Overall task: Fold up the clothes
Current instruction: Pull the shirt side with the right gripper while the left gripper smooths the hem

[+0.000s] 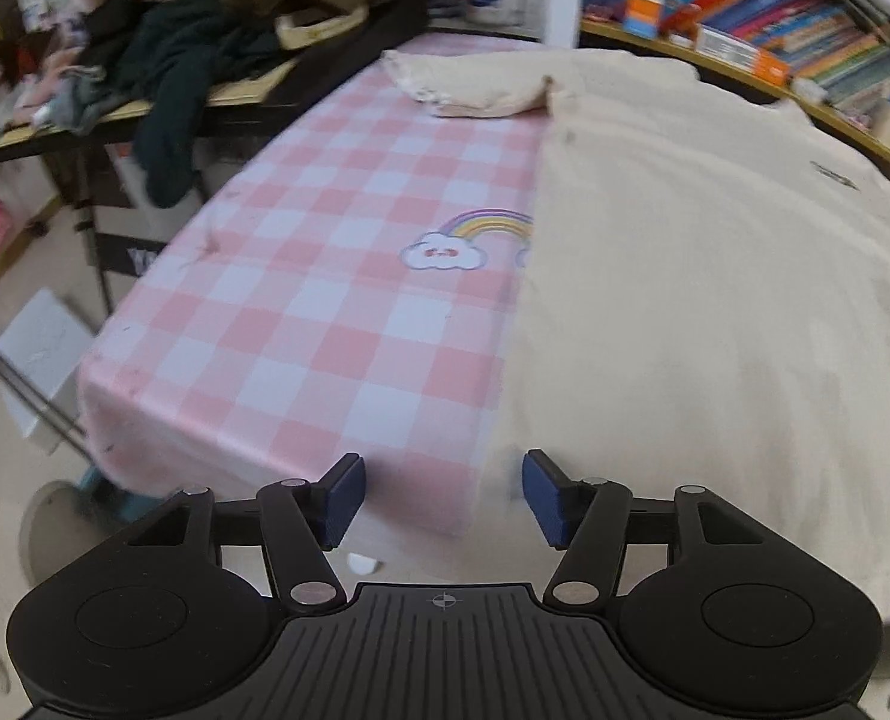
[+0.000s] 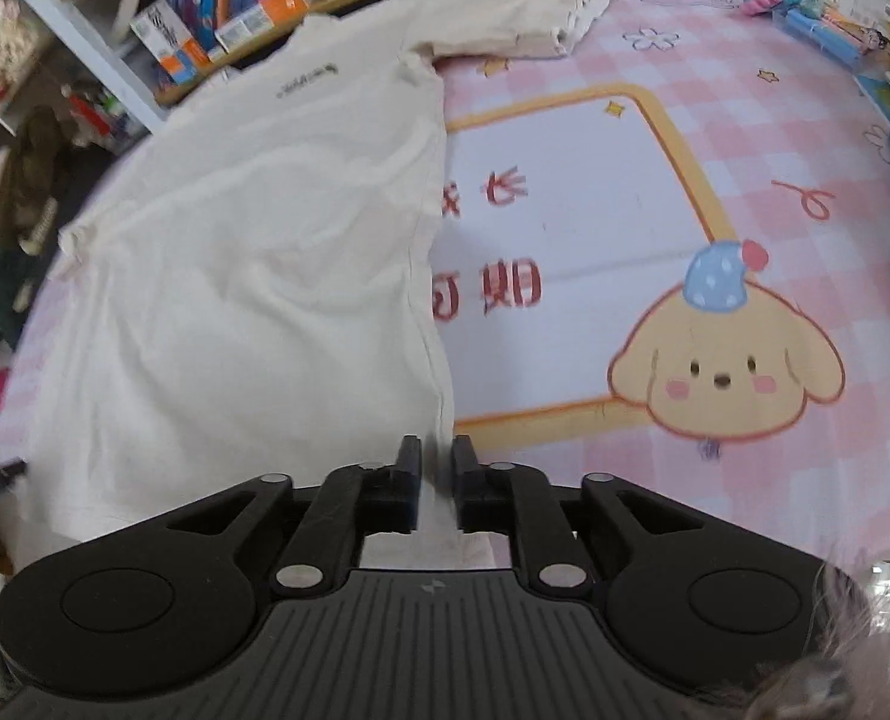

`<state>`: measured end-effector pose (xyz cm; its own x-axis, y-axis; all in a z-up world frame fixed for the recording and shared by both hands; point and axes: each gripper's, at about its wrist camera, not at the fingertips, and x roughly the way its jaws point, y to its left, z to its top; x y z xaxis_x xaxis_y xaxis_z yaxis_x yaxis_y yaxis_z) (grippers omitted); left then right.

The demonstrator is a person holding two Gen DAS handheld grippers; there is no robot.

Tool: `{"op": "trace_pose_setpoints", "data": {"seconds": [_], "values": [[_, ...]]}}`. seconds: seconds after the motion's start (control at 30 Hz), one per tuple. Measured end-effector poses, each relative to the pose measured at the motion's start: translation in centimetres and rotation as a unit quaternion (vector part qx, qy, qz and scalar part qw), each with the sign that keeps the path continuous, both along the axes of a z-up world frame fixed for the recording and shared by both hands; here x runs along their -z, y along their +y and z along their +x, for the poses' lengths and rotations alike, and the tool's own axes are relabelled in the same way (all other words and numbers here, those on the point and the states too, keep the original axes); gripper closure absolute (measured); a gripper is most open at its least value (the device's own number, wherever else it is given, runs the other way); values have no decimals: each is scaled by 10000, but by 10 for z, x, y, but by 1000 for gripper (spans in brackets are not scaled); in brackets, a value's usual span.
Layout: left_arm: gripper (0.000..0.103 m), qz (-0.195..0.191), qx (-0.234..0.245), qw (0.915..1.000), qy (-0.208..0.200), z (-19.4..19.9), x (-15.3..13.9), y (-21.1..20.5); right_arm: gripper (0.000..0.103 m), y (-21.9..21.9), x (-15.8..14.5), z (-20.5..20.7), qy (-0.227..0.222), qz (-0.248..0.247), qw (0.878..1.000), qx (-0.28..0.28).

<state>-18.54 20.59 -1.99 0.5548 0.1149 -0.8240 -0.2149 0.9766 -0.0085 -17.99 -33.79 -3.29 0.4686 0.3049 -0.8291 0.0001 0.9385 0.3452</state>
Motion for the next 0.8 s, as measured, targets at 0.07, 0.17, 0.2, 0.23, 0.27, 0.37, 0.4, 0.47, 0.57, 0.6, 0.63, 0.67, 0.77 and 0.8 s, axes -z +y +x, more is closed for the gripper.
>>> {"op": "trace_pose_setpoints", "data": {"seconds": [0.07, 0.17, 0.2, 0.23, 0.27, 0.37, 0.4, 0.47, 0.57, 0.6, 0.63, 0.67, 0.77, 0.8], "values": [[101, -74, 290, 9995, 72, 5, -3, -1, 89, 7, -2, -4, -19, -178, 9998, -57], [103, -111, 228, 9996, 149, 13, -6, 13, 99, 16, -4, -8, 72, -314, 9994, -95], [103, -125, 153, 9997, 144, 15, -6, 20, 99, 18, -4, -10, 86, -349, 9993, -57], [103, -106, 307, 9993, 179, 17, -7, 21, 99, 19, -4, -12, 91, -382, 9992, 2], [103, -80, 510, 9984, 222, 19, -7, 20, 99, 20, -4, -14, 96, -415, 9991, 61], [103, 89, 1051, 9938, 357, 20, -9, 9, 100, 24, -4, -20, 112, -515, 9983, 237], [103, 37, 1090, 9933, 371, 19, -9, 9, 99, 25, -4, -22, 118, -548, 9980, 296], [103, -38, 1152, 9926, 386, 18, -9, 11, 100, 28, -4, -27, 128, -615, 9972, 414], [103, -141, 1246, 9912, 423, 18, -8, 19, 100, 32, -4, -32, 138, -703, 9956, 599], [103, -163, 1292, 9905, 432, 19, -8, 21, 100, 33, -5, -34, 135, -721, 9951, 669], [103, -171, 1359, 9896, 435, 19, -7, 22, 100, 34, -5, -35, 125, -746, 9943, 748], [103, -177, 1430, 9886, 438, 19, -7, 22, 100, 35, -6, -37, 114, -773, 9935, 830], [103, -201, 1600, 9861, 408, 20, -5, 26, 100, 45, -7, -42, 130, -915, 9919, 872], [103, -234, 1626, 9856, 397, 21, -5, 28, 100, 48, -6, -44, 161, -975, 9916, 835]]}}
